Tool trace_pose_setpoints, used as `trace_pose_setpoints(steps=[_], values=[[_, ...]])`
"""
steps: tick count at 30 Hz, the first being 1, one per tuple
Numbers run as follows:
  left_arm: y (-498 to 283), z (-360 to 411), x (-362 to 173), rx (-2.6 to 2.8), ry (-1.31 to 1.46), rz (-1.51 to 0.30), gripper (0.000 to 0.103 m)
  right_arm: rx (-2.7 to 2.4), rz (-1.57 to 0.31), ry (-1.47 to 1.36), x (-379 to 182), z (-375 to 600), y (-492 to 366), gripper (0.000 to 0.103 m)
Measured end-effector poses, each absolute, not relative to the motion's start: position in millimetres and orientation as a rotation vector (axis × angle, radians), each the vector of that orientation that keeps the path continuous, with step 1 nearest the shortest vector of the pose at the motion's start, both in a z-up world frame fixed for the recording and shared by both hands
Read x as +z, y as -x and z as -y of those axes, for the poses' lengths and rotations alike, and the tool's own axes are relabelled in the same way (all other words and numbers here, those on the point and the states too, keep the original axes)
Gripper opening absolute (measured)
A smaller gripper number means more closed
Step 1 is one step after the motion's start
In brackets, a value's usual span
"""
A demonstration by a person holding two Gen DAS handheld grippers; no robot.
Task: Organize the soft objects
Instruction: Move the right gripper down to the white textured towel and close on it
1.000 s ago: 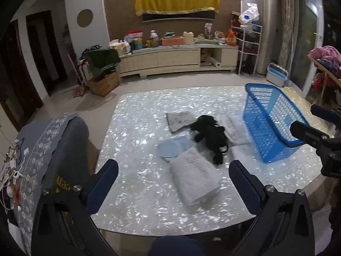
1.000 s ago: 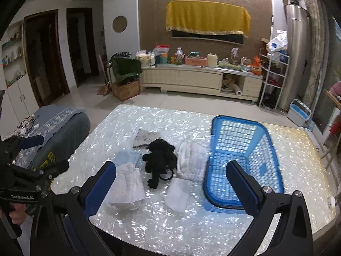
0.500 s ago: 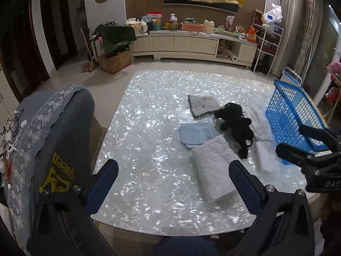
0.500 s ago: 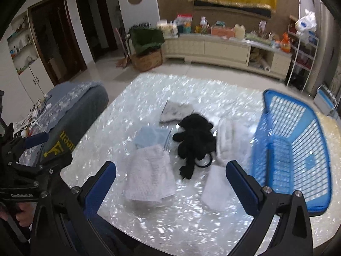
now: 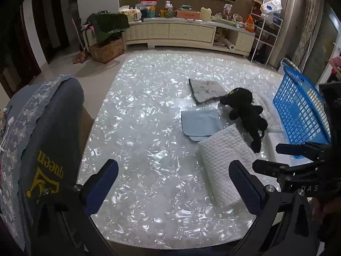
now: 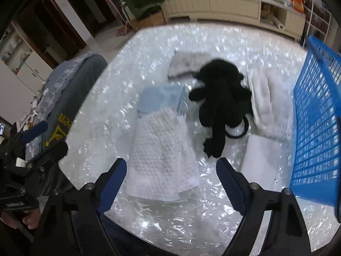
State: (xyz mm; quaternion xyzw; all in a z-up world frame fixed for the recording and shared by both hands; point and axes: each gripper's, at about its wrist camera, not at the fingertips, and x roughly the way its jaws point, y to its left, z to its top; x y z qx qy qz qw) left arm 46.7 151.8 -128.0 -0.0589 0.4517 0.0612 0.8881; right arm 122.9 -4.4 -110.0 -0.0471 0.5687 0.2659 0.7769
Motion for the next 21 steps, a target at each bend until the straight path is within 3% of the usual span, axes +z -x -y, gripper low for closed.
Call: trace_pose_setpoints(steps=[15,21], values=[[-72,-149,-167,0.069,0.076,-1.017,0.103,0.527,-1.390,0.114,-155,0,-133,0.064],[-75,-150,-177,0.045,0.080,-1.042,0.103,0.511,-1.399,0.137,-158,-3,-134,0.061]])
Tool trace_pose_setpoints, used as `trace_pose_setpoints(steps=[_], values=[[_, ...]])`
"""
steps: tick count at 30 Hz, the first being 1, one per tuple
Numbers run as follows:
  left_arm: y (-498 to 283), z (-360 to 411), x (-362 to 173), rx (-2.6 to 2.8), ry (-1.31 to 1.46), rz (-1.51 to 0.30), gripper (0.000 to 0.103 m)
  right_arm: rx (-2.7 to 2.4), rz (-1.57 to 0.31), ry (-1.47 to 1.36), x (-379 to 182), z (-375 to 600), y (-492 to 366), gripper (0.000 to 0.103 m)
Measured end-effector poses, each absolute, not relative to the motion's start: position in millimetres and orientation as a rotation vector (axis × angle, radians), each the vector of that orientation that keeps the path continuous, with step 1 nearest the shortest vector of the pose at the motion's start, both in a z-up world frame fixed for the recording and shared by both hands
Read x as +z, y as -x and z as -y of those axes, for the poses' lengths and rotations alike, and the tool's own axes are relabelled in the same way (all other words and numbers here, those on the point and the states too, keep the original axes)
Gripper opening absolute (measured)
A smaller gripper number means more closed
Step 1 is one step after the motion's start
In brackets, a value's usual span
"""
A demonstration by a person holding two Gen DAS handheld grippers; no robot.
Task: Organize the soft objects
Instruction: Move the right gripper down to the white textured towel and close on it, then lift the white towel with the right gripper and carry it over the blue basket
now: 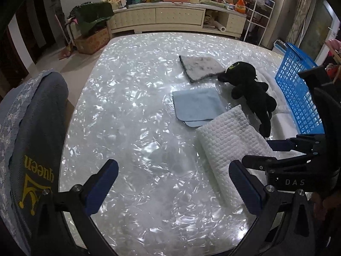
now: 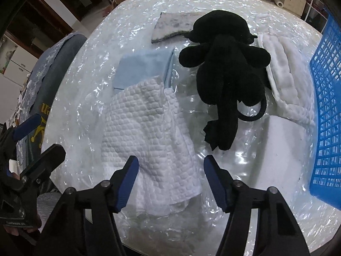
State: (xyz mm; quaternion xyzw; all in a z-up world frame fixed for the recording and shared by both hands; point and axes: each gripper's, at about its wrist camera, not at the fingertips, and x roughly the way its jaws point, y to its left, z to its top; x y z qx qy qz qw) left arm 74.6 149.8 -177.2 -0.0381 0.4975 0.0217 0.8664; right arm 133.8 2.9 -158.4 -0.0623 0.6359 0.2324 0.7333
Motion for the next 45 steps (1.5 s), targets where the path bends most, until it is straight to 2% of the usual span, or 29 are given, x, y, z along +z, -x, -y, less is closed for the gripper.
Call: trace_pose_setpoints(steps=[4,6,13,18,32,45], values=[[-79,-149,-183,0.033,0.073,-1.061,0.103,0.517,-1.395,0.150,-160,-9,-136,0.055],[-80,-149,-187,0.026,0.075,-1.068,0.103,0.533,-1.392,0.161,-162,-15,-135,0.045],[-86,-144,-192,-0.020,0.067,-1.102,0.103,0.565,-1.381,0.196,-165,-27,-131,0.031],[-90,-143,-189,-0.033,0.060,-1.113,0.103,0.570,-1.372,0.184,-160,-23,-131,0.014],[-71,-125,-143,-0.060,0.045,-1.047,0.103,0.594,-1.241,0.171,-103,-8,-110,0.012],[-62,-81,-96,-0.116,0.018,-0.985,0.103,0.564,-1.115,0.129,-41,54,-97,0.012]])
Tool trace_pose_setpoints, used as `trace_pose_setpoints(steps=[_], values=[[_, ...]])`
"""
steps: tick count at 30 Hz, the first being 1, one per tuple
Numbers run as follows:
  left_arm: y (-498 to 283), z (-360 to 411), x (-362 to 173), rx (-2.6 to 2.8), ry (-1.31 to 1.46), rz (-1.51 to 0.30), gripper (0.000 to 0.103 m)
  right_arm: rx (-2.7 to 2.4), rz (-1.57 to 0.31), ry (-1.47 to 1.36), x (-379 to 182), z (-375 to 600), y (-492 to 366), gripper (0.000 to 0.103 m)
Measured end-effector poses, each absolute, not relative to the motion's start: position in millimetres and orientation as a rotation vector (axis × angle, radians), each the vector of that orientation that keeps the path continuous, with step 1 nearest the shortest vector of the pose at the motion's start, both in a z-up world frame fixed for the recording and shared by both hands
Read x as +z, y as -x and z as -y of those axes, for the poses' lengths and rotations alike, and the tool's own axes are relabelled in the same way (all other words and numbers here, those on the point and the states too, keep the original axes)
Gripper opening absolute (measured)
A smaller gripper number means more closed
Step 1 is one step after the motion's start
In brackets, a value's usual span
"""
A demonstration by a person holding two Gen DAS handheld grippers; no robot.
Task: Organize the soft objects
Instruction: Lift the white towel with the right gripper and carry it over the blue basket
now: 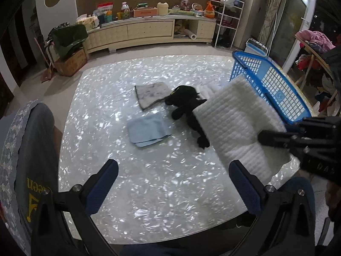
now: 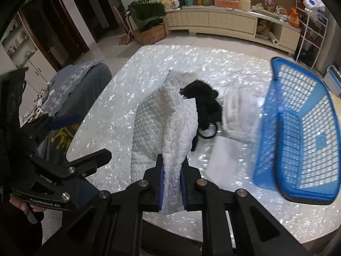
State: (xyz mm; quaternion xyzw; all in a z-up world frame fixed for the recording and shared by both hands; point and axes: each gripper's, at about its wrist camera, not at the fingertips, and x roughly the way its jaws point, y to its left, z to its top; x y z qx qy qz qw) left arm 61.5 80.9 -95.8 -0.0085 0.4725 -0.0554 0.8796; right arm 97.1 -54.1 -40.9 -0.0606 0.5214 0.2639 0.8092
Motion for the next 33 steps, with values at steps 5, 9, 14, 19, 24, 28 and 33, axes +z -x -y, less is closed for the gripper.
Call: trace_pose_setpoints(steps=[5,9,14,19,24,28,33], values=[[-67,-70,-90,-0.142,0.040,-0.990,0.103,0.546,-1.074,0.103,-25,76,-102,0.012],[-71,-61,-85,-0.147,0.016,-0.990,0.103,0.522,-1.030,0.082,-10,97,-106,0.012],[-83,-60,-84,-0.151,0.028,-0.995,0.103,0.487,-0.989,0.073,10,130,-112,0.012],[-101,-59,-88,-0.139,0.050,-1.027,0.103,0.436,-0.955,0.061,25,163,-124,0.012],[-122,-54,-97,-0.139,0.082,-1.062,0.103,0.379,-0.949,0.038,23,188,-134,0.012],[-146,-44,-110,-0.136,0.082,-1.092,0.103,0.349,-0.968,0.017,14,199,-143,0.012],[-172,-29,-127,-0.136,0.049,-1.117,0.103,0.337,-1.011,-0.002,-7,207,-148,0.012]])
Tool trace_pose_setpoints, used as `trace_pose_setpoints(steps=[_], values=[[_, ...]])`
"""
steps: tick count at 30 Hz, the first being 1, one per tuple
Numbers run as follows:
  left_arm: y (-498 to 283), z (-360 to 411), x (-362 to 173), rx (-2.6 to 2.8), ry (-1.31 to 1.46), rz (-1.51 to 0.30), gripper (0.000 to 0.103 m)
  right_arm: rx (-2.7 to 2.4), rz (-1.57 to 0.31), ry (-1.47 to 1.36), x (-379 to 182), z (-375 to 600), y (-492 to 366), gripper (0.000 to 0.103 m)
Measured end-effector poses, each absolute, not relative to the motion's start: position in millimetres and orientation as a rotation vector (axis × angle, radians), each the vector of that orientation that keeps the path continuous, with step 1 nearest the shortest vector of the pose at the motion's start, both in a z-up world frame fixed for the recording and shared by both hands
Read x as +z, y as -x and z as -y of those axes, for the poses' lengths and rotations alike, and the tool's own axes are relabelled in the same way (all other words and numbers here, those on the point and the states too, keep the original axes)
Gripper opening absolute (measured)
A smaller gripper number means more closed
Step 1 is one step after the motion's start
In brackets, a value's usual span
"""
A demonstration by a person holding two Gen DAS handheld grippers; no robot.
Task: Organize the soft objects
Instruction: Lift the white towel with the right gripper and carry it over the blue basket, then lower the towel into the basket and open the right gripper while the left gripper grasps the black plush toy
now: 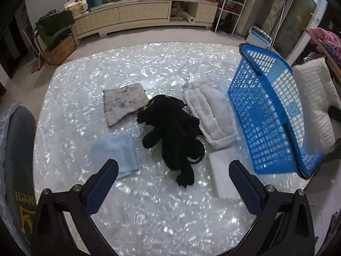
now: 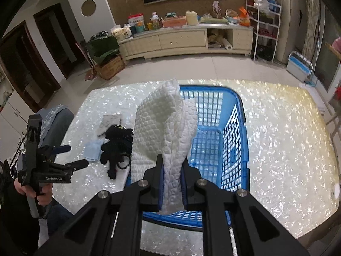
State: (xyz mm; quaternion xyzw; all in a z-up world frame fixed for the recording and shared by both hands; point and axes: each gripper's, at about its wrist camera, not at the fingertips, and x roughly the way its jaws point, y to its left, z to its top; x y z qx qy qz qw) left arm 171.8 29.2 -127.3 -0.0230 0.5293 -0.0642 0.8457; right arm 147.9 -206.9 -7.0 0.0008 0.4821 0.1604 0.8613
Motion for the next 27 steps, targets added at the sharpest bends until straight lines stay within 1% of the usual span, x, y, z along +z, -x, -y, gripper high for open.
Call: trace_pose_setpoints(steps=[9,17,25,27], values=[[-215,-24,-165,-0.085,0.079,-1.172,0.103,0.332,-1.083,-0.044,-43,218,-169,0.012],[-251,-23,-195,-0.046,0.060,-1.215,0.103,0.316,-1.129,-0.064,-58,225,-177,0.012],[-272,-21,-215,-0.024,0.039,-1.228,0.103,0.289,-1.223,-0.043,-79,221,-180,0.013],[-274,-19,-218,-0.028,0.034,-1.236,0.100,0.290,-1.245,-0.034,-83,217,-181,0.014]])
